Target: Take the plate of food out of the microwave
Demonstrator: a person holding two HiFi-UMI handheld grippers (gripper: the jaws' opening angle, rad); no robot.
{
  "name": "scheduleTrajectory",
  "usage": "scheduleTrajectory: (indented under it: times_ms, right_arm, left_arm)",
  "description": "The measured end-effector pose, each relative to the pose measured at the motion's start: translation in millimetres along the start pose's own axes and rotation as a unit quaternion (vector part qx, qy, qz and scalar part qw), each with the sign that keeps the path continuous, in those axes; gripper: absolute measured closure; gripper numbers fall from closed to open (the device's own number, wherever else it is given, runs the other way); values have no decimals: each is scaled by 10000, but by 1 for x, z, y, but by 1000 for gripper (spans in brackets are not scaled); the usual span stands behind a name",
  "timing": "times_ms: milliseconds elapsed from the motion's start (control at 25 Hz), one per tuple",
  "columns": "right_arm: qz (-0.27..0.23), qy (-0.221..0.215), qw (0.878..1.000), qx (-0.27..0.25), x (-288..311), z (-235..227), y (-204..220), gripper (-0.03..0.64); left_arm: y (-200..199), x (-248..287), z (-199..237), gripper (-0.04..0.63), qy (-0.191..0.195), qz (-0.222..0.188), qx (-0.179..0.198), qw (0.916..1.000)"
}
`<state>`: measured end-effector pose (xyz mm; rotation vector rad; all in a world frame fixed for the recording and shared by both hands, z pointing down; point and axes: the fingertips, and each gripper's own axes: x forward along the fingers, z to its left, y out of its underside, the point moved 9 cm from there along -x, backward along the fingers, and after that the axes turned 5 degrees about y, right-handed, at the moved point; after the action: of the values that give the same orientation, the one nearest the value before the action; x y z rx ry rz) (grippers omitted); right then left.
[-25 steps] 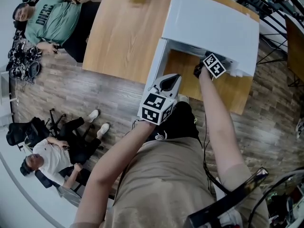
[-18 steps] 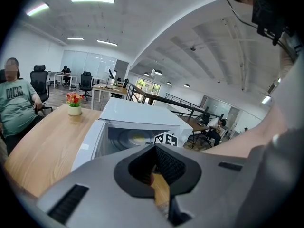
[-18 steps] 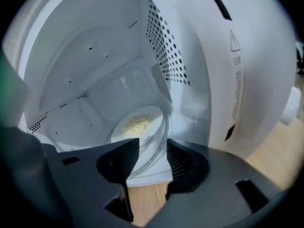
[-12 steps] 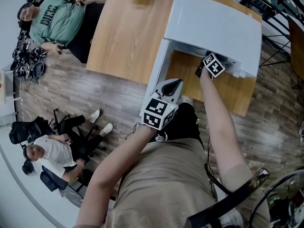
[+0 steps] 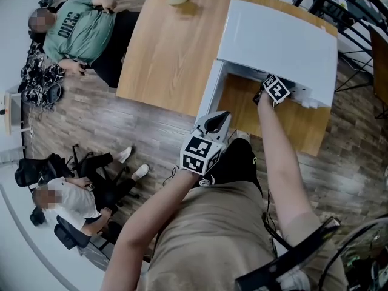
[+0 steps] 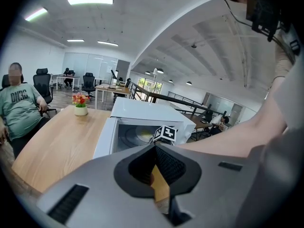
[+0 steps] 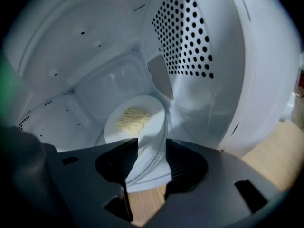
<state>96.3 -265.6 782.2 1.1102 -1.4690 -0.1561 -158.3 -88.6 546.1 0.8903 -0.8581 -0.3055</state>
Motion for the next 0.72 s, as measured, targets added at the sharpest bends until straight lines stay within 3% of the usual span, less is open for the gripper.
scheduleTrajectory:
  times_ms: [320, 720]
  right_arm:
    - [-75, -29, 9999, 112, -21, -7, 15, 434]
    - [-108, -374, 9981, 487, -44, -19, 29, 454]
  left_arm:
    - [3, -5, 7, 591, 116, 7, -21, 9999]
    - [7, -5, 3, 591, 297, 33, 37, 9995]
